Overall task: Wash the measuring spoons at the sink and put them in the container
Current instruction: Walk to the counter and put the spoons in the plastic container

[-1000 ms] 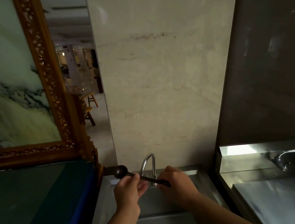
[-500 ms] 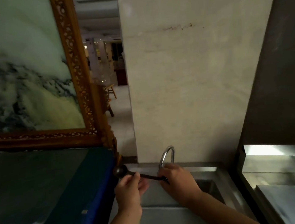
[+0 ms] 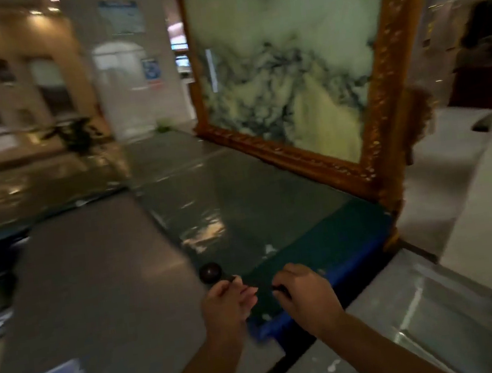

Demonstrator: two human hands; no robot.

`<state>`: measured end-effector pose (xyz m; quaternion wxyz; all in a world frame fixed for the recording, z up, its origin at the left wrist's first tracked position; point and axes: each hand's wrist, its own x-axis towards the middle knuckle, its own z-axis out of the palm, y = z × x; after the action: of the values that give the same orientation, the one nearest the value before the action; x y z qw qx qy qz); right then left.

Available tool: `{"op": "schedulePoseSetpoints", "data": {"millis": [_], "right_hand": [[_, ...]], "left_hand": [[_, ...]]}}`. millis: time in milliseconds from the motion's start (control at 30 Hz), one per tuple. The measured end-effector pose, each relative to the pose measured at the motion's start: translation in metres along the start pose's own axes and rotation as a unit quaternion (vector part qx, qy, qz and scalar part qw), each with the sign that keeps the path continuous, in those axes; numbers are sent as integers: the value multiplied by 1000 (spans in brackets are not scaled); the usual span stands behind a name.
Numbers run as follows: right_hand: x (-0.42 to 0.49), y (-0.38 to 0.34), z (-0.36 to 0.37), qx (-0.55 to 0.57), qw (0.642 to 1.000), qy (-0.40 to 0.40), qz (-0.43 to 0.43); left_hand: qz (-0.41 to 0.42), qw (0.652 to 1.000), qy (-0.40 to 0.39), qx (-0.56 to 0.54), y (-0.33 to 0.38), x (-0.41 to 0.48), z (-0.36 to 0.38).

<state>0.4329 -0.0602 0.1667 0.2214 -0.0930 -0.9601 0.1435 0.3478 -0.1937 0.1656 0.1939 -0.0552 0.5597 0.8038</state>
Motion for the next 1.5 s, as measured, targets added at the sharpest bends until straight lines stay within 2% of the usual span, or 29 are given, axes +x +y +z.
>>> {"op": "schedulePoseSetpoints", "data": {"millis": [100, 333, 500, 733, 1000, 1267, 1500], "right_hand": [[14, -59, 37, 42, 998, -24, -50], [18, -211, 101, 109, 974, -67, -185], [3, -315, 136, 114, 969, -75, -205], [-26, -423, 174, 111, 972, -68, -197], [-18, -455, 213, 106, 977, -100, -158], [30, -425, 267, 115, 974, -132, -146], [55, -392, 308, 129, 965, -197, -115]], "left_hand": [[51, 996, 73, -3, 24, -7, -67], [96, 969, 227, -28, 71, -45, -226], [145, 952, 264, -47, 104, -66, -320], [149, 942, 299, -36, 126, -83, -436], [90, 940, 313, -98, 126, -58, -477], [-10, 931, 333, -147, 119, 20, -469], [-68, 926, 325, -181, 105, 68, -460]]}}
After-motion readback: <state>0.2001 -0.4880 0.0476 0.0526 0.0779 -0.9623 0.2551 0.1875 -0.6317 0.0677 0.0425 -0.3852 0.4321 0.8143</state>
